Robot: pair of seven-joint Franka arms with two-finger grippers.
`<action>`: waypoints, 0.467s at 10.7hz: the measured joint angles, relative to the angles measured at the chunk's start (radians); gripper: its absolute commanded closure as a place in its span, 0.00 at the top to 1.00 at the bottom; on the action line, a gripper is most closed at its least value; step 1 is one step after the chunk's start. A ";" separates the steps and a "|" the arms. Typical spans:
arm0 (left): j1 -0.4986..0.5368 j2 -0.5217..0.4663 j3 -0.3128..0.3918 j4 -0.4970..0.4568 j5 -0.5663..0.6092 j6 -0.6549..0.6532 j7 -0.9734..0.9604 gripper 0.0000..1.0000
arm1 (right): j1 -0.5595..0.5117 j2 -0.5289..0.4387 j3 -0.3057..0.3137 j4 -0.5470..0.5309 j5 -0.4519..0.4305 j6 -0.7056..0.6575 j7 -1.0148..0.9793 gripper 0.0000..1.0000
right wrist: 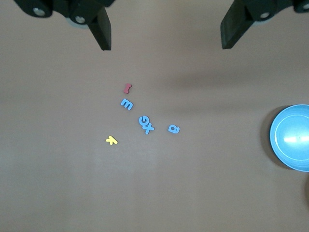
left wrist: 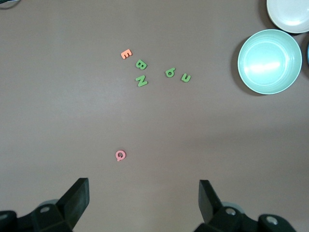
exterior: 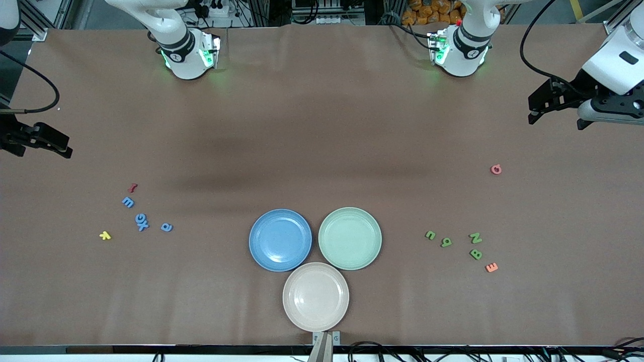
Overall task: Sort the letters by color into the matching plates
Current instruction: 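Move the right gripper to the blue letters while the left gripper reaches green letters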
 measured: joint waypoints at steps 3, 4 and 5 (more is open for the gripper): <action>0.002 0.001 0.001 0.000 0.000 -0.001 0.000 1.00 | 0.000 0.000 0.000 0.000 0.000 0.000 0.000 1.00; 0.003 0.004 0.001 0.000 0.000 -0.002 0.000 1.00 | 0.000 0.000 0.000 0.000 0.000 0.000 0.000 1.00; 0.004 0.012 0.001 0.000 0.000 -0.003 0.000 1.00 | 0.000 0.000 0.000 0.000 0.000 0.000 0.000 1.00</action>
